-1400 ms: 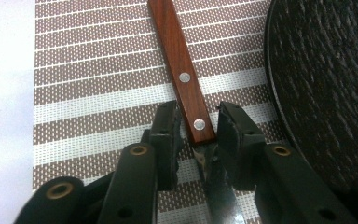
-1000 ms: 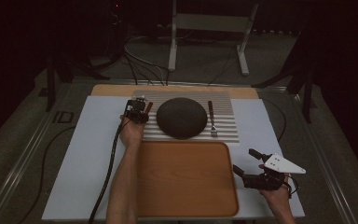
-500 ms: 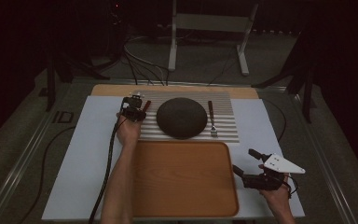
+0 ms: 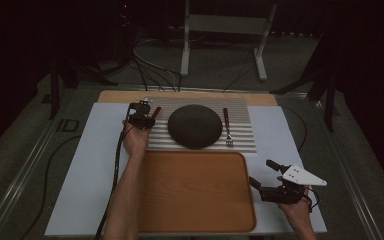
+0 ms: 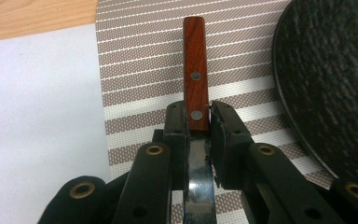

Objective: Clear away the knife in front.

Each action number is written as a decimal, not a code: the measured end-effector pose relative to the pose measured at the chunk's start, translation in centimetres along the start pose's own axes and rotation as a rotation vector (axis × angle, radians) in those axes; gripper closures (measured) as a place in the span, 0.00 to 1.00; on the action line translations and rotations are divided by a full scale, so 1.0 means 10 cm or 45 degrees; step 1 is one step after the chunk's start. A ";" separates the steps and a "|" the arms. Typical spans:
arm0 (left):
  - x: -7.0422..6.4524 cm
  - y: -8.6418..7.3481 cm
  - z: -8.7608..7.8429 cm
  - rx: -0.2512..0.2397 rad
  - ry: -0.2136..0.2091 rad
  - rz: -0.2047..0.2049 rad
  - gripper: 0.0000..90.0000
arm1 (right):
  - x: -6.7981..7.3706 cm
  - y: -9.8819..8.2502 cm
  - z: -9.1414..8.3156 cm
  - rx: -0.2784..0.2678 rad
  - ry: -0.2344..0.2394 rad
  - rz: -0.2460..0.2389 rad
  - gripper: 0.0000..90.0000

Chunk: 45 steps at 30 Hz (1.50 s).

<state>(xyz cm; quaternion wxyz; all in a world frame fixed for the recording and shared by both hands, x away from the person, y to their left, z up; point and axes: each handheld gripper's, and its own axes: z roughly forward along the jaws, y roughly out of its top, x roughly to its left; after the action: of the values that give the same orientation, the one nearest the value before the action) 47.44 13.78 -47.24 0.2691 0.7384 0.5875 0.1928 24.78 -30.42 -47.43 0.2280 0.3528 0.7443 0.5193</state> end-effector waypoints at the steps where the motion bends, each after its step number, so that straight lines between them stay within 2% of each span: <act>1: -0.01 0.00 -0.02 -0.002 -0.001 0.004 0.87 | 0.00 0.00 0.00 -0.001 0.001 0.000 0.12; 8: -0.04 0.01 -0.13 -0.050 -0.043 0.000 0.87 | 0.00 0.00 0.00 0.001 0.001 -0.002 0.12; 14: -0.05 -0.02 -0.21 -0.068 -0.045 0.010 0.87 | 0.00 0.00 0.01 0.003 0.002 -0.003 0.12; 18: -0.05 -0.05 -0.26 -0.089 -0.065 -0.028 0.87 | 0.00 0.00 0.01 0.003 0.002 -0.003 0.12; 30: -0.11 -0.11 -0.40 -0.104 -0.029 0.000 0.87 | 0.01 0.00 0.02 0.005 0.003 -0.005 0.12; 33: -0.14 -0.13 -0.44 -0.109 -0.014 0.024 0.87 | 0.01 0.00 0.02 0.006 0.003 -0.006 0.12; 39: -0.19 -0.18 -0.49 -0.118 -0.012 0.038 0.87 | 0.01 0.00 0.02 0.008 0.002 -0.006 0.12; 45: -0.23 -0.25 -0.53 -0.135 -0.008 0.027 0.87 | 0.01 0.00 0.02 0.011 0.004 -0.007 0.12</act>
<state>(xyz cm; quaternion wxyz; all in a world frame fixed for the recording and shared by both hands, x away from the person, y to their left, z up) 41.78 12.92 -44.58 0.3077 0.7299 0.5677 0.2243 24.82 -30.21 -47.51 0.2268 0.3510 0.7478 0.5159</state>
